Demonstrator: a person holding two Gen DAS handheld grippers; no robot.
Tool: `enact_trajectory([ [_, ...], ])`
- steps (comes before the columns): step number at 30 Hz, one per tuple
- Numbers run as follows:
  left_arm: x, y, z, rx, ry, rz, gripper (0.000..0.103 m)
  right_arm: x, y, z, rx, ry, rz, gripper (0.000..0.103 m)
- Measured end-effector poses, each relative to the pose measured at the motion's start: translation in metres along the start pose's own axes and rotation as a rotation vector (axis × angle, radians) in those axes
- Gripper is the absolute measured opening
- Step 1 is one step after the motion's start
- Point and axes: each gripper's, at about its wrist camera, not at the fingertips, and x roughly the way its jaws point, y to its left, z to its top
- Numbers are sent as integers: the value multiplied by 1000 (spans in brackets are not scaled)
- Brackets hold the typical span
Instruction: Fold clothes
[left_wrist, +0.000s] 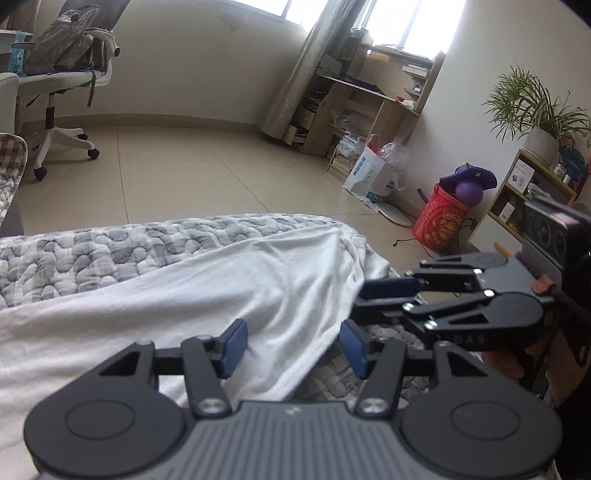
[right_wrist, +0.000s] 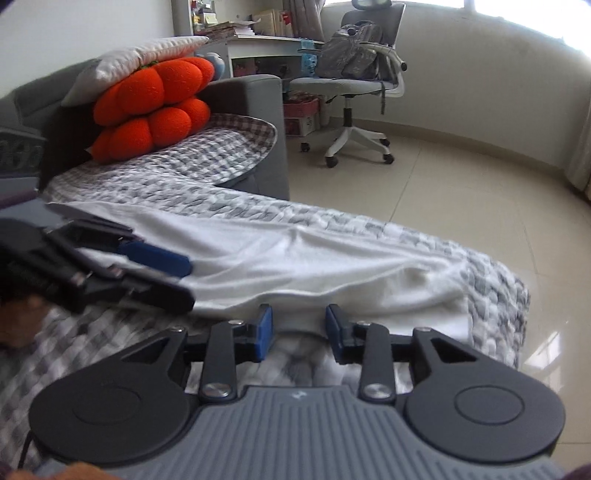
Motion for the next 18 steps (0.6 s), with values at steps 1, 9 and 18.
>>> enact_trajectory([
  [1,0,0,0,-3,0,-1,57,-3,-1,-3,-9,4,8,36],
  [9,-3,-3,0,8,-10,9,57,-2,14,-2,-75,-2,29,38],
  [18,-10,7,0,-16,-26,54,57,11,28,4,-128,-35,142,38],
])
